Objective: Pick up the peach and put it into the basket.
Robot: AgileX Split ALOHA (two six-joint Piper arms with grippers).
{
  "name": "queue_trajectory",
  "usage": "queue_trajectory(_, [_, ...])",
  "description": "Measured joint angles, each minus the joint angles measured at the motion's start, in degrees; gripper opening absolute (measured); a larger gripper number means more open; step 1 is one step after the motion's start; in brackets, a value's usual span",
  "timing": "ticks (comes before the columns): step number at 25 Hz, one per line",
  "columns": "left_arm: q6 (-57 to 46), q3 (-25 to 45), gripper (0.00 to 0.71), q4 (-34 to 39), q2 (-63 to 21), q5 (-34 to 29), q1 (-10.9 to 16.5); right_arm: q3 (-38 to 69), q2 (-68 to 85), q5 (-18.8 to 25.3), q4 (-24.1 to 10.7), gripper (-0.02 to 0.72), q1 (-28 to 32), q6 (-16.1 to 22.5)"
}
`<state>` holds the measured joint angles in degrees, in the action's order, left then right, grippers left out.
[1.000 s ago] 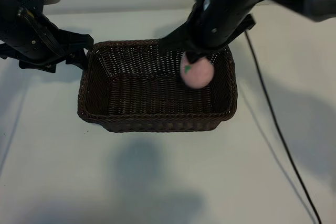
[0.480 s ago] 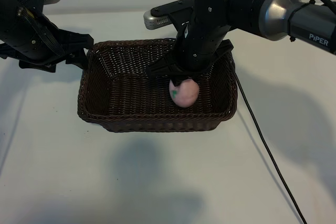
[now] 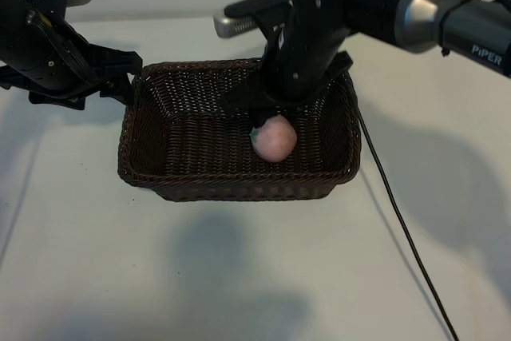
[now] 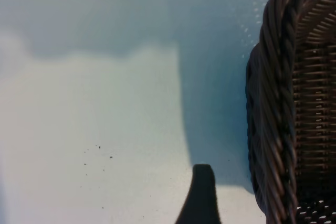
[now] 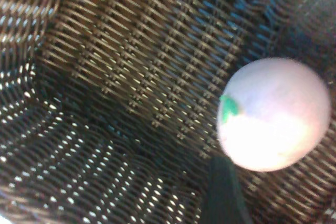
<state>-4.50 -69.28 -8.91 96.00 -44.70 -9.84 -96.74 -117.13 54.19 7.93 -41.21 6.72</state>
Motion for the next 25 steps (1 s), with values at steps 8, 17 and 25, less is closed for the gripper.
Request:
queue_trajectory(8, [0.00, 0.00, 0.591, 0.00, 0.00, 0.09, 0.00, -10.87, 0.06, 11.88, -4.78, 0.494, 2.80, -0.39])
queue_trajectory(17, [0.00, 0.00, 0.591, 0.00, 0.00, 0.09, 0.00, -11.47, 0.06, 15.56, -5.10, 0.489, 13.77, -2.16])
queue_trajectory(25, [0.00, 0.00, 0.591, 0.00, 0.00, 0.09, 0.00, -11.47, 0.06, 15.70, -4.83, 0.470, 21.22, -3.85])
